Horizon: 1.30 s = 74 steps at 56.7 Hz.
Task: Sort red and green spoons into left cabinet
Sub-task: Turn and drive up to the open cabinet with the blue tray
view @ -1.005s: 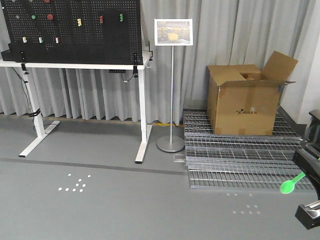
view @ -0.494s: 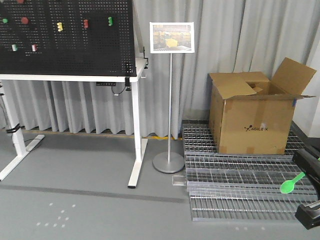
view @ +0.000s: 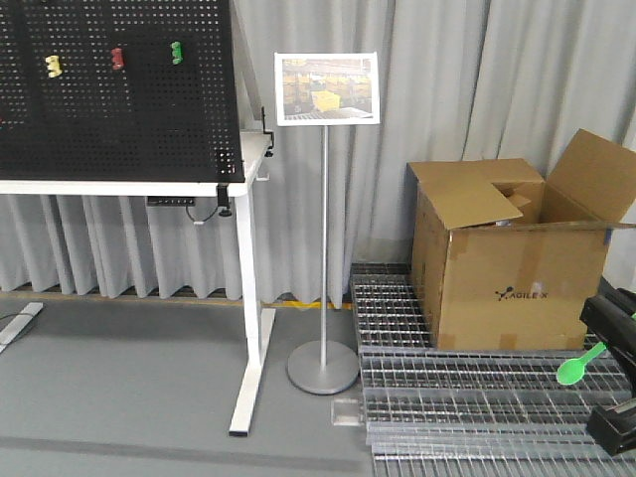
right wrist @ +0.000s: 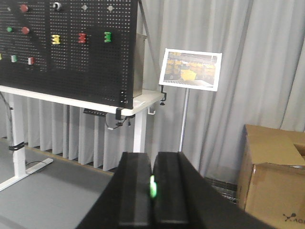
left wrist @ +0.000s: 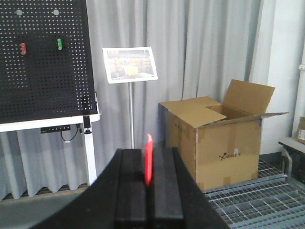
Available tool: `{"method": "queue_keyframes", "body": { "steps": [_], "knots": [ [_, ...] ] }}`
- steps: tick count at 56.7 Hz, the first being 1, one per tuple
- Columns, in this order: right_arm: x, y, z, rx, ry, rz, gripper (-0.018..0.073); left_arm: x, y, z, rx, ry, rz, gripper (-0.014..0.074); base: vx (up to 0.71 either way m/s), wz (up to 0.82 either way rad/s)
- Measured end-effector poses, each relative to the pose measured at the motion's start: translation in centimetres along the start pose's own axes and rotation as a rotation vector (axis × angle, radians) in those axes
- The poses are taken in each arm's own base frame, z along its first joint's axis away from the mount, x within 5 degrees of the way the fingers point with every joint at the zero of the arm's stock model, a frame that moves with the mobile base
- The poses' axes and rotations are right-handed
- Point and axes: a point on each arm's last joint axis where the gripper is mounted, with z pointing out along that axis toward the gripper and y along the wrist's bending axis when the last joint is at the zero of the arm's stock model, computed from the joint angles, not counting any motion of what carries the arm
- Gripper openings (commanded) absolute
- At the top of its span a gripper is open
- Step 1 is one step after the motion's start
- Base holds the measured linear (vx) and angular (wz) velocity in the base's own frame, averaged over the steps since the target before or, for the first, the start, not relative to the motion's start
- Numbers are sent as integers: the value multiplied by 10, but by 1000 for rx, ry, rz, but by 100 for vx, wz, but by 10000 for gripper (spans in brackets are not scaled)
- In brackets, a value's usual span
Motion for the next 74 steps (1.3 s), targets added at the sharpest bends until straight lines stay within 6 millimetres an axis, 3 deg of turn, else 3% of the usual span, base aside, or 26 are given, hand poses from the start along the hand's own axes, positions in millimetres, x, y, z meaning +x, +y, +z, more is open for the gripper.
{"method": "queue_keyframes", "body": {
  "steps": [32,74],
  "knots": [
    [0,0,0,0,0,0,-6,0,0,0,0,1,0,-4,43,-27],
    [0,0,0,0,0,0,-6,0,0,0,0,1,0,-4,29,-78]
  ]
}}
